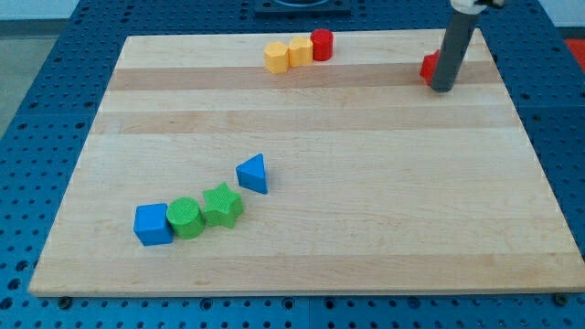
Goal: Push the red star to the top right
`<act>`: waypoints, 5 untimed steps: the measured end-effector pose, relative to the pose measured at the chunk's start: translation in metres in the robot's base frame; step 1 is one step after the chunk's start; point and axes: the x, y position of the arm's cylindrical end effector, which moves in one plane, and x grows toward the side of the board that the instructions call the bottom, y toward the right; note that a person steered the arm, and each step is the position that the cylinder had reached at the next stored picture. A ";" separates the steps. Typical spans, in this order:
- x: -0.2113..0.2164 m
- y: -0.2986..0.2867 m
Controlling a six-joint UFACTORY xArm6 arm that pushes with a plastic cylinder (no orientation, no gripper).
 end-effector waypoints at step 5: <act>-0.011 -0.048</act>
